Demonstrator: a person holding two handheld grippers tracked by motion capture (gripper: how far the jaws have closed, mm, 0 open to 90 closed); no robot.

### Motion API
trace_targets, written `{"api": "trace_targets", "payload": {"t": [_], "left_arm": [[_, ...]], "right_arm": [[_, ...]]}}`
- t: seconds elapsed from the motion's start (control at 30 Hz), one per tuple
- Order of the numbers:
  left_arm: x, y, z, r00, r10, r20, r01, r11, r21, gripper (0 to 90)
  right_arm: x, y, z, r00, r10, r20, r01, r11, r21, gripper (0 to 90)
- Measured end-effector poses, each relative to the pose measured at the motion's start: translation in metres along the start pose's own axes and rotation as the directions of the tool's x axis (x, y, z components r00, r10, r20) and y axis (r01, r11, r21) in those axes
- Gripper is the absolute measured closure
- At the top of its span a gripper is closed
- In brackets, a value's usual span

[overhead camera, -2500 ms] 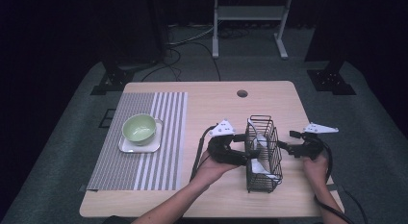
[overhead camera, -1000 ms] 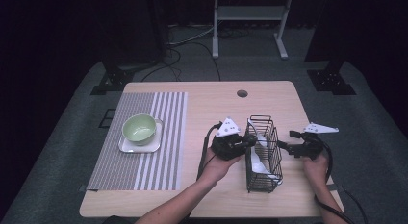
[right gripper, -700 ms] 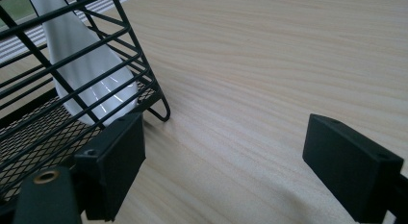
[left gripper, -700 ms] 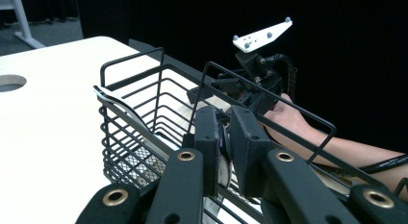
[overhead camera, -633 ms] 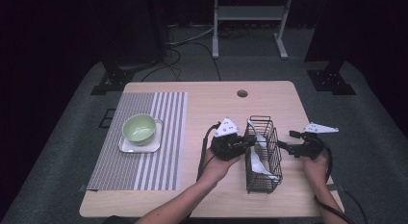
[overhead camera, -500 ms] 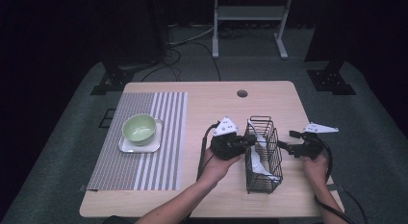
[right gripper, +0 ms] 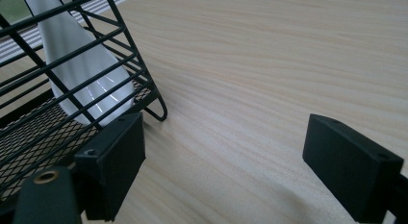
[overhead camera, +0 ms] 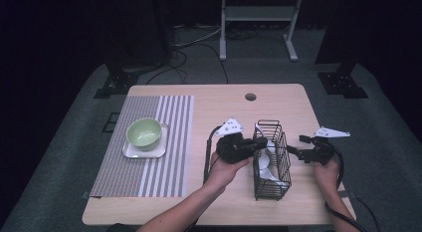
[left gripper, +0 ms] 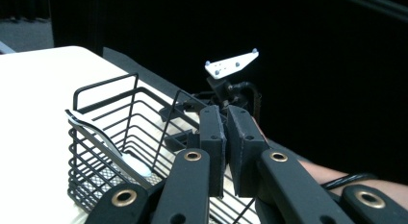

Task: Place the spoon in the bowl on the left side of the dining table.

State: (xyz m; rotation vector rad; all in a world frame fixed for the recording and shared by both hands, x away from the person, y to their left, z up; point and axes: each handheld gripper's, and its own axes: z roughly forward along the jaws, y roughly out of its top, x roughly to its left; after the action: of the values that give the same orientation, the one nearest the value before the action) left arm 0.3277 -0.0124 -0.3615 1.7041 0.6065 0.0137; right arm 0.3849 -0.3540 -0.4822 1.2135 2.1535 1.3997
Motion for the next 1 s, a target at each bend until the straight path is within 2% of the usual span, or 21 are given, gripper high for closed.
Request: {"api": "trace_targets", "payload": {"t": [0.33,0.53,0.77,1.0], "left_arm": [[0.005,0.009,-0.011,0.9959,-0.079,0.045,0.081,0.9956,-0.048,85.6],[0.009,0.012,-0.016,0.9878,-0.137,0.074,0.142,0.9869,-0.076,85.6],[0.008,0.017,-0.023,0.9811,-0.161,0.107,0.172,0.9796,-0.103,85.7],[0.009,0.024,-0.031,0.9793,-0.167,0.114,0.182,0.9736,-0.138,85.7]], "right_arm": [[0.0,0.0,0.0,1.0,0.007,0.0,-0.007,1.0,0.002,13.7],[0.0,0.0,0.0,1.0,0.007,0.001,-0.007,1.0,0.002,13.7],[-0.001,0.0,0.0,1.0,0.008,0.002,-0.008,1.0,0.003,13.7],[-0.001,0.0,0.0,0.9999,0.011,0.002,-0.011,1.0,0.003,13.7]]}}
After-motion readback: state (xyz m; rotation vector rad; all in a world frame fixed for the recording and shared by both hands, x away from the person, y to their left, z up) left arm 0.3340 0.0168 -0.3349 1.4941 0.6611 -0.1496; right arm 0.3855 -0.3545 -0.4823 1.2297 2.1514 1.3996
